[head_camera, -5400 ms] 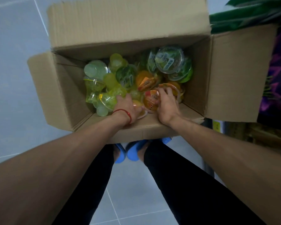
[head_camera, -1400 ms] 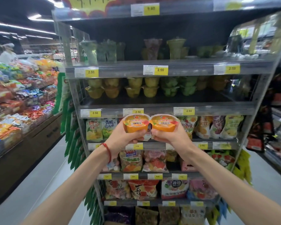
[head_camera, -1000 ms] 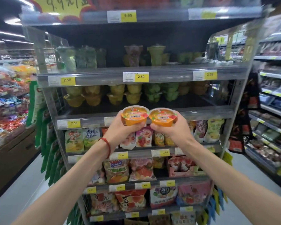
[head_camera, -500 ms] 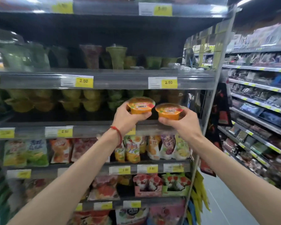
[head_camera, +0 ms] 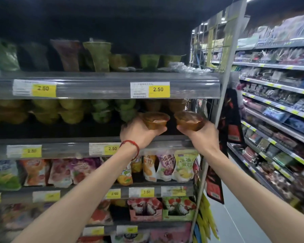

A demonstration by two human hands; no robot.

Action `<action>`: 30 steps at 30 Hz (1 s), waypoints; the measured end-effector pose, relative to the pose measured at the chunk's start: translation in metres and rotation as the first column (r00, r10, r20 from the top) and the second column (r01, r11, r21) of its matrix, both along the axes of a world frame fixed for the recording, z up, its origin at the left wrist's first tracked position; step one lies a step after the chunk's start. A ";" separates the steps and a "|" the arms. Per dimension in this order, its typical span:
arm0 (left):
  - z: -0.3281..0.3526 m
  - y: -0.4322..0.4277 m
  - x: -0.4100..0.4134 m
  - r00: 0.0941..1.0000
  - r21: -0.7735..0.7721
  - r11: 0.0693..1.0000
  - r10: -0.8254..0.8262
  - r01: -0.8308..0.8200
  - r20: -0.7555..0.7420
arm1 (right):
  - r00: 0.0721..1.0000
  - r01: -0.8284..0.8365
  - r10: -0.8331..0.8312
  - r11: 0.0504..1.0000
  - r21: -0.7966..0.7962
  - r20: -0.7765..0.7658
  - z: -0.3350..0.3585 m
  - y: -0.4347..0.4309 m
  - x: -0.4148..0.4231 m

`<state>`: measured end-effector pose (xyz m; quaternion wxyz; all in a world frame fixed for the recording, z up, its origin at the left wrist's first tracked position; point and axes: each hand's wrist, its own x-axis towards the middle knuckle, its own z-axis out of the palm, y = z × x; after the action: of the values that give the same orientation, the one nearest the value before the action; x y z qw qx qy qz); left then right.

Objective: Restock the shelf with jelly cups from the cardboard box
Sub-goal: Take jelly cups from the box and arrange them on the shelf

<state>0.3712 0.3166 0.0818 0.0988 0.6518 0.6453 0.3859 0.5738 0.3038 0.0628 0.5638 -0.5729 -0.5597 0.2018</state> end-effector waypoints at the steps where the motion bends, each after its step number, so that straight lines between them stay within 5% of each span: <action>1: 0.000 0.000 0.000 1.000 -0.007 1.000 -0.001 0.001 -0.015 | 1.000 0.005 -0.005 1.000 0.001 -0.006 -0.001 0.001 -0.001; 19: -0.010 -0.002 -0.008 0.984 0.018 0.997 -0.067 0.071 -0.166 | 0.990 0.107 -0.100 0.992 -0.070 0.100 -0.009 -0.023 -0.023; 24: -0.024 -0.043 -0.038 0.973 0.145 0.966 -0.224 0.213 0.062 | 0.964 0.226 -0.193 0.958 -0.178 0.185 -0.012 -0.061 -0.065; 30: -0.046 -0.095 -0.125 0.947 0.244 0.940 -0.279 0.237 0.157 | 0.987 0.137 -0.116 0.968 -0.209 0.108 -0.027 -0.107 -0.155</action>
<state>0.2466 0.2212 0.0363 0.1361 0.6985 0.4944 0.4992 0.4183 0.1972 0.0356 0.4829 -0.6742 -0.5228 0.1974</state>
